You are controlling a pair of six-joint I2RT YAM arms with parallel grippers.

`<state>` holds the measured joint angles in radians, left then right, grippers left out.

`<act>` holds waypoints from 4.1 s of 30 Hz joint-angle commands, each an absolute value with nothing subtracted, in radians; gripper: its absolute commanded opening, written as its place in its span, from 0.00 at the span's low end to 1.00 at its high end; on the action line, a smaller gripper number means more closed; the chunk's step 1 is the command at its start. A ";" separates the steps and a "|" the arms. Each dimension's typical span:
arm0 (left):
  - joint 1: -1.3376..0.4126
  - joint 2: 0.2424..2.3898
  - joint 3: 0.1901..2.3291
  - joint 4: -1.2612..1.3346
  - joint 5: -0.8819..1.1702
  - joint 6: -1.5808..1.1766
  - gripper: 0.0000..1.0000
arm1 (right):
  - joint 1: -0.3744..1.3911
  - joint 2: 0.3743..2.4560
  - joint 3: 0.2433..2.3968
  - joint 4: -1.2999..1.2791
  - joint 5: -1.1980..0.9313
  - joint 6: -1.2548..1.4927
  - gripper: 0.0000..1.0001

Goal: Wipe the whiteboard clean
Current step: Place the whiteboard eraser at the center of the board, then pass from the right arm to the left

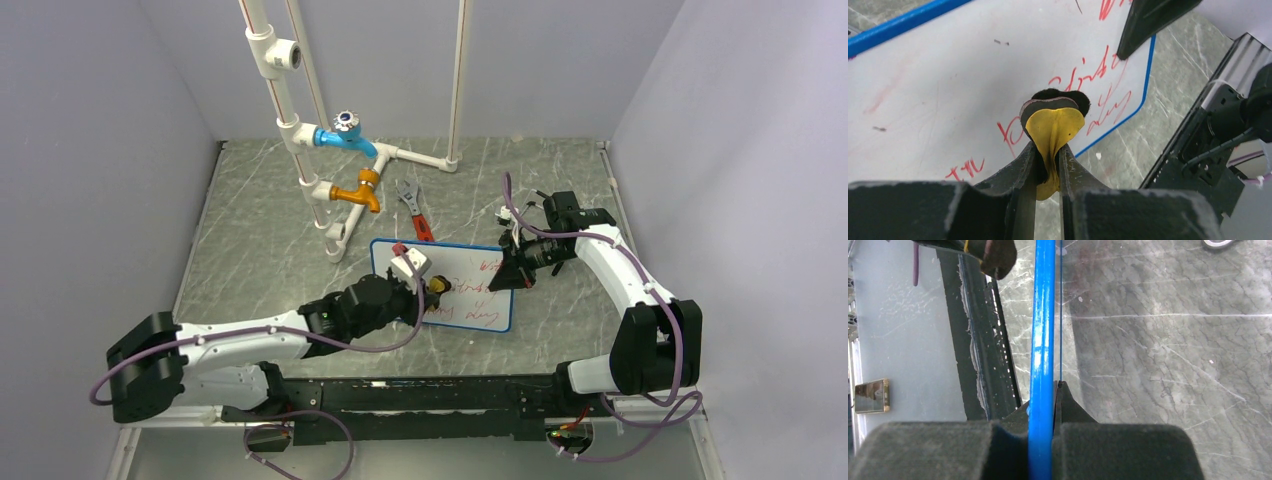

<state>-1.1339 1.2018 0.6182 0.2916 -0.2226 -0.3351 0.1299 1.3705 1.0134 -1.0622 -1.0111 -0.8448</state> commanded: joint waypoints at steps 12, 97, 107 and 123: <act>-1.135 1.143 0.501 0.252 0.013 -0.404 0.00 | 0.132 1.363 1.014 -1.051 -0.956 -0.833 0.00; -0.485 1.173 0.154 1.246 0.766 -0.514 0.73 | 0.148 1.561 1.257 -1.456 -1.031 -1.321 0.00; -0.477 1.380 0.153 1.565 0.875 -0.672 0.41 | 0.149 1.570 1.285 -1.388 -1.034 -1.235 0.00; -0.462 1.418 0.153 1.660 0.936 -0.711 0.45 | 0.071 1.679 1.414 -1.462 -1.071 -1.281 0.00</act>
